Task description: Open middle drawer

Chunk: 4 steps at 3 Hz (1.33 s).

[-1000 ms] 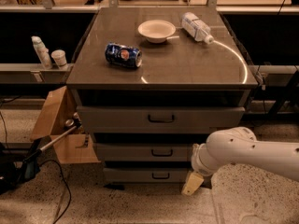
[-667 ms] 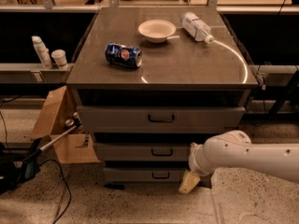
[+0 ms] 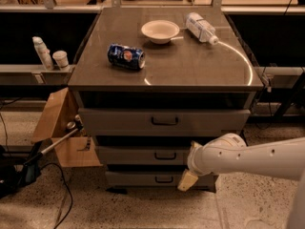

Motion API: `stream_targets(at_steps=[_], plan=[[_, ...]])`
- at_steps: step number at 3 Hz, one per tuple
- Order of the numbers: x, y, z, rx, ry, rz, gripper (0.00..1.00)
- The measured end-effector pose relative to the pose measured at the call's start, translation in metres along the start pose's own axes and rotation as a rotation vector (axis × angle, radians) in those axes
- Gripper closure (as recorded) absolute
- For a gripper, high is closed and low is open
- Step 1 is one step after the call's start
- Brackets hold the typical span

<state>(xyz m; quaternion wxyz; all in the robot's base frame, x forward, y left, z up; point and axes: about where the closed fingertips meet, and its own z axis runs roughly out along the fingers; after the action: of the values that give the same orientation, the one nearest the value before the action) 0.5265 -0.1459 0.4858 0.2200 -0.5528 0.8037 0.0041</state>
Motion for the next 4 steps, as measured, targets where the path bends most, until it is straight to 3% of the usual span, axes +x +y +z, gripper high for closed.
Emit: stream_targets(at_steps=[1, 4], plan=[[-0.003, -0.013, 0.011, 0.037, -0.006, -0.003, 0.0], [0.0, -0.019, 0.046, 0.026, -0.012, 0.02, 0.0]])
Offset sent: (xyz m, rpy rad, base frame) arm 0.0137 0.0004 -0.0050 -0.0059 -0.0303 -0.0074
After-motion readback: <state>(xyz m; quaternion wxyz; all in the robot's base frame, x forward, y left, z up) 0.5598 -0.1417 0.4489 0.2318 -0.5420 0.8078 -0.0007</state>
